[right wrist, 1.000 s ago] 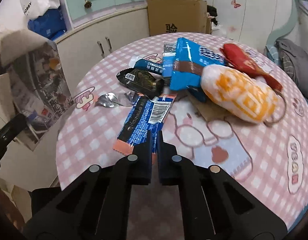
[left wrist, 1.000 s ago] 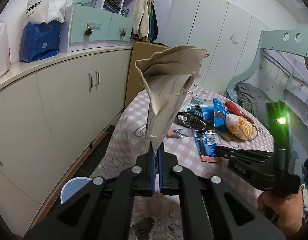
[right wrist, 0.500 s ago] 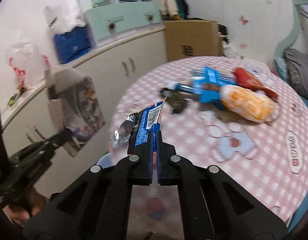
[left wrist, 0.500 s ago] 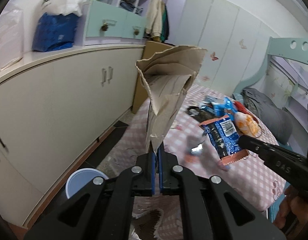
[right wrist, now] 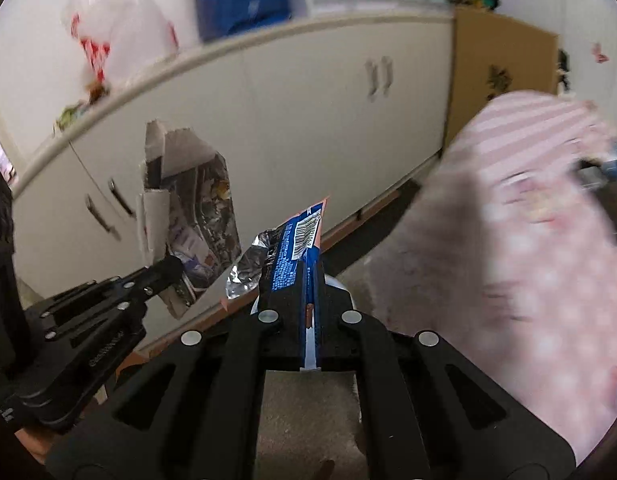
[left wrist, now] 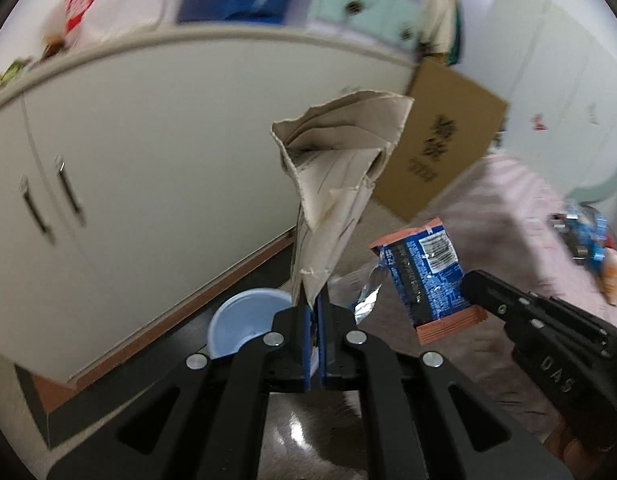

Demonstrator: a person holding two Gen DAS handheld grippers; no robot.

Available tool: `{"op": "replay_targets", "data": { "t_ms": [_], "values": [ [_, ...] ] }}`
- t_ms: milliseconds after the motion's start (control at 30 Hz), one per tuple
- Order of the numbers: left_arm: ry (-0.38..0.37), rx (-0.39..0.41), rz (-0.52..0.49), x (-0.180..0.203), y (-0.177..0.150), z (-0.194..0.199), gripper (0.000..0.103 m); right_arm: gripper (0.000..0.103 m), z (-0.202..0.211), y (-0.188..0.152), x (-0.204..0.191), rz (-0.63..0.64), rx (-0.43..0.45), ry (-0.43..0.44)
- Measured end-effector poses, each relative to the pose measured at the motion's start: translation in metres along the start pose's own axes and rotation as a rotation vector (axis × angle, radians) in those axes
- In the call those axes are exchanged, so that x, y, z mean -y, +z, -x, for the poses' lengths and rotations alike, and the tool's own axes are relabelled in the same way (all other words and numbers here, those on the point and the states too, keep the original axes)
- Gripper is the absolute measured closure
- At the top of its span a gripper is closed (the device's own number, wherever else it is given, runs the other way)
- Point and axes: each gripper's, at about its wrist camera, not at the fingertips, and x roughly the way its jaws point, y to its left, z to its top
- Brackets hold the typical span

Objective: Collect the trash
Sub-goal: 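Carry both items over the blue wastebasket and open both grippers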

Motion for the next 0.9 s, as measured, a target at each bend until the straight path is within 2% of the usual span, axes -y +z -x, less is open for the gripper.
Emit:
{"op": "replay_targets", "data": {
  "t_ms": [100,367,433,467,500,533,700,900],
  "values": [
    [0.049,-0.058,0.016,-0.023,-0.004,-0.033,0.1,0.1,-0.042,-0.003,-0.006,0.002,-0.053,0.012],
    [0.081,-0.219,0.075,-0.064,-0.02,-0.125,0.1,0.099,-0.148,-0.017,-0.018,-0.009,-0.151,0.037],
    [0.078,-0.246,0.083,-0.07,-0.024,-0.143,0.1,0.091,-0.167,-0.02,-0.015,-0.026,-0.173,0.037],
    [0.076,-0.258,0.084,-0.073,-0.026,-0.151,0.1,0.079,-0.179,-0.023,-0.013,-0.037,-0.19,0.047],
    [0.072,-0.272,0.087,-0.074,-0.029,-0.162,0.1,0.061,-0.186,-0.022,-0.01,-0.041,-0.201,0.043],
    [0.071,-0.283,0.088,-0.074,-0.033,-0.168,0.1,0.053,-0.192,-0.025,-0.008,-0.047,-0.207,0.042],
    [0.054,-0.327,0.08,-0.069,-0.051,-0.185,0.1,0.053,-0.21,-0.038,-0.003,-0.083,-0.23,0.027],
    [0.031,-0.339,0.069,-0.065,-0.055,-0.192,0.099,0.05,-0.199,-0.043,0.007,-0.099,-0.209,-0.022]
  ]
}}
